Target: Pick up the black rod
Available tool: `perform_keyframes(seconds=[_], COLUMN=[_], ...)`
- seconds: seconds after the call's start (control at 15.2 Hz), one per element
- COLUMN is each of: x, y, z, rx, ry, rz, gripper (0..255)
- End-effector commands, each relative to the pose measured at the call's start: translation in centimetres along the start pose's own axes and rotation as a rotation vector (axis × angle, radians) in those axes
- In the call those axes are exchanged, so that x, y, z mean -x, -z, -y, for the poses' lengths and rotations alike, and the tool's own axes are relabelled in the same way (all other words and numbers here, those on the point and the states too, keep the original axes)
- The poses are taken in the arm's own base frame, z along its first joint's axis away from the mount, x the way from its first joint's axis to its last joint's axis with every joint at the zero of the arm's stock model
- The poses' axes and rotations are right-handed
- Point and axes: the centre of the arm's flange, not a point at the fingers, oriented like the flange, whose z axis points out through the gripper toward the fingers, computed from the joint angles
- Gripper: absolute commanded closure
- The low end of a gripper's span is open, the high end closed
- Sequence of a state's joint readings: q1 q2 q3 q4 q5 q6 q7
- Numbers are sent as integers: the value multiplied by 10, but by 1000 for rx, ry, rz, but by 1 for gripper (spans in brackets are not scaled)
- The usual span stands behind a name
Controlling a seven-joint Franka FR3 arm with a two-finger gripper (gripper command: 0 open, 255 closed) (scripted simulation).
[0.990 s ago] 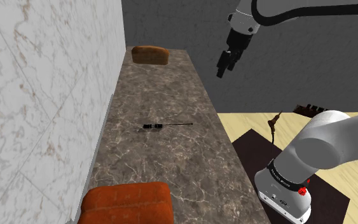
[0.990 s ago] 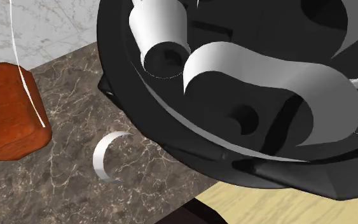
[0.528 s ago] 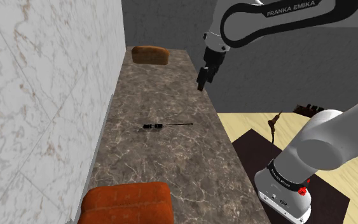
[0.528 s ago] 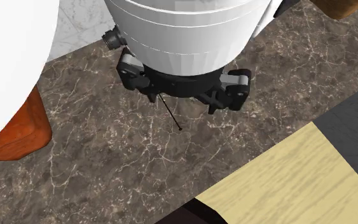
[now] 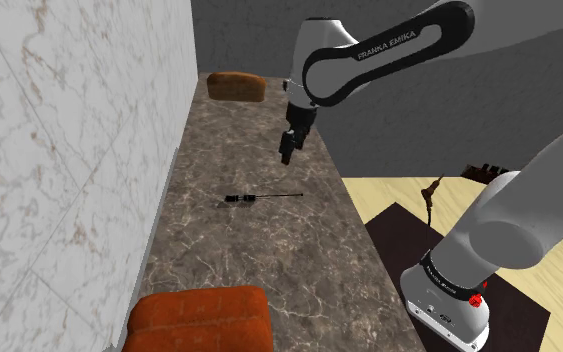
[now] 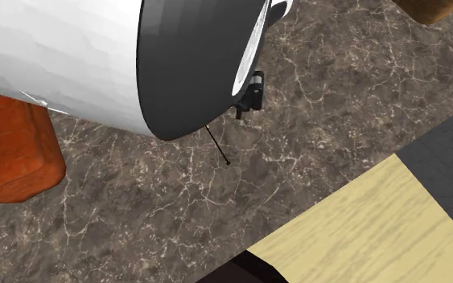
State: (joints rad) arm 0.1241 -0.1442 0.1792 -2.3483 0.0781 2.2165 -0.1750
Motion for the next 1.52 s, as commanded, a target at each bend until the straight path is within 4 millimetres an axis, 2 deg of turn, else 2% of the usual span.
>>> perform_keyframes(seconds=[0.0, 0.59, 1.06, 1.19, 1.25, 1.45], x=[-14, -75, -75, -75, -75, -75], y=[-21, -109, -146, -149, -150, -150], z=[9, 58, 57, 57, 57, 57], rx=[-10, -52, -52, -52, -52, -52], ry=[30, 162, 162, 162, 162, 162], rz=[9, 49, 49, 49, 49, 49], gripper=[0, 0, 0, 0, 255, 255])
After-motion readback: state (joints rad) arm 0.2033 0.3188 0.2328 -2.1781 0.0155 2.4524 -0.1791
